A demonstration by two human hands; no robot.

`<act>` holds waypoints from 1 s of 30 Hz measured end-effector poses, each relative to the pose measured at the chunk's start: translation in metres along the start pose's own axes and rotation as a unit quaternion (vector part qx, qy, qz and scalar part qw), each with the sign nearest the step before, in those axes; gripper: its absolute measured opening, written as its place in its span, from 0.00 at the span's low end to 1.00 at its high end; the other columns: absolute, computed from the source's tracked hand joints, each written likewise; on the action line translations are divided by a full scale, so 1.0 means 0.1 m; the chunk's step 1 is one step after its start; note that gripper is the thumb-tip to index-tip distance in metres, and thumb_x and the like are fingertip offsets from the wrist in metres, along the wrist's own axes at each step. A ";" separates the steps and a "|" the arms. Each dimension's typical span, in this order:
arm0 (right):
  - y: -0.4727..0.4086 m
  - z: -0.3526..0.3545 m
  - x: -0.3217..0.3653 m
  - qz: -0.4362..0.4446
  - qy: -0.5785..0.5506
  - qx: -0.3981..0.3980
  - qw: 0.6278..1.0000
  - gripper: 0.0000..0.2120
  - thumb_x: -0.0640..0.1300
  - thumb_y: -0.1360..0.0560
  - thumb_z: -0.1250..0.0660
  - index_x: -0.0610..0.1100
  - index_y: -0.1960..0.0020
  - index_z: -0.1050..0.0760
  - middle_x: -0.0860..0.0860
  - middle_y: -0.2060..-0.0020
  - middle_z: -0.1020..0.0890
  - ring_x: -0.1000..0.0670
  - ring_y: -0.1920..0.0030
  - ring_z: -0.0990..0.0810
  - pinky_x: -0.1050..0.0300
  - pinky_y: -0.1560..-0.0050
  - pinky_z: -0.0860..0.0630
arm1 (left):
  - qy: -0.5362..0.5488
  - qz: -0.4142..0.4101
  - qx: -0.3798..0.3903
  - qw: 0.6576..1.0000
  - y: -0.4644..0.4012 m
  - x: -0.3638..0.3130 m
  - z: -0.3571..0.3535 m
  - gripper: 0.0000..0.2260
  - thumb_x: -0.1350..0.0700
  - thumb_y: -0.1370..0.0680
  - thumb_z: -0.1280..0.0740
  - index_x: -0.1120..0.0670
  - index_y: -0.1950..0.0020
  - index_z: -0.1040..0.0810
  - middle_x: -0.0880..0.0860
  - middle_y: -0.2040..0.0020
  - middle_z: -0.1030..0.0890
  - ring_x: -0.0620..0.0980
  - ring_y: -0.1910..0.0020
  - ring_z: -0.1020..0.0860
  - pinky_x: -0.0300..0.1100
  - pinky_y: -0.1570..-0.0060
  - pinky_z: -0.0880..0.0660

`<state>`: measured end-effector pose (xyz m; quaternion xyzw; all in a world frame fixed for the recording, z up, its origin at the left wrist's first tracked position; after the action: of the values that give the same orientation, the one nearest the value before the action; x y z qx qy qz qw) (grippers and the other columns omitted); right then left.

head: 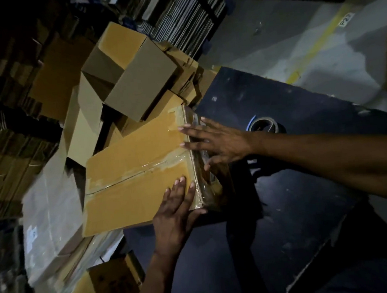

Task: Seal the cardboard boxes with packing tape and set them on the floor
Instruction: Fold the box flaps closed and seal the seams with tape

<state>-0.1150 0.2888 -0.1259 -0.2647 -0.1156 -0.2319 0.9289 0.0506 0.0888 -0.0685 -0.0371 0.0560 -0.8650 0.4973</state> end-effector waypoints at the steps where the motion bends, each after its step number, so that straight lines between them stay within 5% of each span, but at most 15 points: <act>1: 0.01 0.04 0.03 -0.003 -0.008 -0.005 1.000 0.44 0.70 0.22 0.40 0.50 0.16 0.53 0.43 0.18 0.59 0.44 0.18 0.60 0.26 0.24 0.50 | -0.002 0.002 -0.007 1.000 0.01 0.00 -0.01 0.30 0.38 0.18 0.35 0.53 0.21 0.31 0.56 0.20 0.33 0.56 0.21 0.33 0.61 0.29 0.28; 8: -0.02 0.04 0.59 -0.031 -0.056 -0.052 0.997 0.40 0.69 0.21 0.41 0.50 0.17 0.46 0.43 0.17 0.54 0.45 0.17 0.57 0.30 0.23 0.50 | 0.023 0.014 -0.003 1.000 0.02 -0.05 0.01 0.33 0.33 0.17 0.42 0.55 0.21 0.30 0.57 0.20 0.33 0.57 0.20 0.35 0.63 0.27 0.31; 11: 0.11 0.08 0.63 -0.124 -0.146 -0.159 0.969 0.38 0.71 0.22 0.43 0.46 0.21 0.34 0.42 0.21 0.38 0.45 0.20 0.41 0.38 0.25 0.39 | 0.094 0.036 0.014 0.995 0.02 -0.02 0.10 0.28 0.38 0.14 0.45 0.53 0.20 0.32 0.55 0.19 0.35 0.54 0.19 0.37 0.63 0.25 0.34; 14: 0.53 0.01 0.73 -0.178 -0.279 -0.269 0.904 0.37 0.74 0.27 0.37 0.40 0.41 0.19 0.45 0.41 0.22 0.49 0.38 0.25 0.51 0.36 0.29 | 0.079 0.010 0.022 0.997 0.05 -0.03 0.09 0.27 0.42 0.15 0.39 0.55 0.20 0.32 0.56 0.19 0.35 0.55 0.19 0.38 0.63 0.23 0.36; 16: 0.78 -0.19 0.93 -0.167 -0.283 -0.242 0.913 0.32 0.71 0.32 0.27 0.42 0.49 0.17 0.46 0.47 0.21 0.48 0.45 0.22 0.51 0.42 0.25 | 0.040 -0.021 0.022 0.999 0.07 -0.04 0.06 0.28 0.43 0.16 0.36 0.57 0.20 0.32 0.58 0.19 0.35 0.57 0.18 0.39 0.63 0.24 0.37; 19: 0.93 -0.48 1.13 -0.177 -0.293 -0.209 0.916 0.29 0.62 0.37 0.17 0.42 0.46 0.17 0.47 0.47 0.21 0.48 0.46 0.21 0.54 0.44 0.23 | 0.020 -0.033 0.006 0.999 0.10 -0.02 0.04 0.29 0.46 0.17 0.32 0.58 0.20 0.33 0.58 0.19 0.34 0.57 0.19 0.38 0.64 0.24 0.36; 23: 0.91 -0.61 1.13 -0.182 -0.312 -0.260 0.896 0.08 0.44 0.29 0.19 0.42 0.55 0.15 0.48 0.51 0.20 0.50 0.51 0.19 0.49 0.51 0.22 | 0.012 -0.023 -0.020 0.999 0.11 -0.04 0.03 0.28 0.47 0.18 0.30 0.57 0.20 0.31 0.57 0.20 0.33 0.56 0.19 0.36 0.63 0.25 0.34; 25: 0.97 -0.65 1.09 -0.196 -0.296 -0.247 0.902 0.05 0.37 0.30 0.22 0.44 0.60 0.17 0.50 0.53 0.19 0.50 0.52 0.20 0.50 0.52 0.23 | 0.009 -0.016 -0.038 0.999 0.10 -0.05 0.02 0.27 0.46 0.18 0.31 0.56 0.21 0.29 0.56 0.21 0.31 0.56 0.20 0.34 0.62 0.26 0.33; 27: 1.09 -0.73 1.07 -0.224 -0.276 -0.215 0.910 0.07 0.38 0.31 0.22 0.44 0.61 0.20 0.53 0.54 0.20 0.50 0.54 0.21 0.47 0.54 0.23 | 0.001 -0.011 -0.061 0.998 0.08 -0.04 -0.01 0.26 0.44 0.18 0.32 0.56 0.23 0.27 0.56 0.22 0.29 0.55 0.21 0.32 0.61 0.26 0.32; 30: 1.27 -0.69 1.10 -0.267 -0.280 -0.190 0.903 0.12 0.55 0.29 0.21 0.48 0.55 0.17 0.56 0.52 0.20 0.53 0.52 0.22 0.48 0.51 0.22 | -0.014 -0.009 -0.092 0.996 0.08 -0.03 -0.07 0.25 0.46 0.18 0.30 0.56 0.25 0.25 0.56 0.24 0.27 0.55 0.23 0.30 0.61 0.28 0.29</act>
<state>0.0492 0.3062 -0.2024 -0.4495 -0.3906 -0.4049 0.6939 0.0586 0.0877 -0.0766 -0.0953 0.1286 -0.8602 0.4843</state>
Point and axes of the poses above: each hand's wrist, its own y-axis away from the middle knuckle, its own z-axis out of the back of the hand, x = y × z, the point moved 4 cm from there along -y, towards the middle knuckle
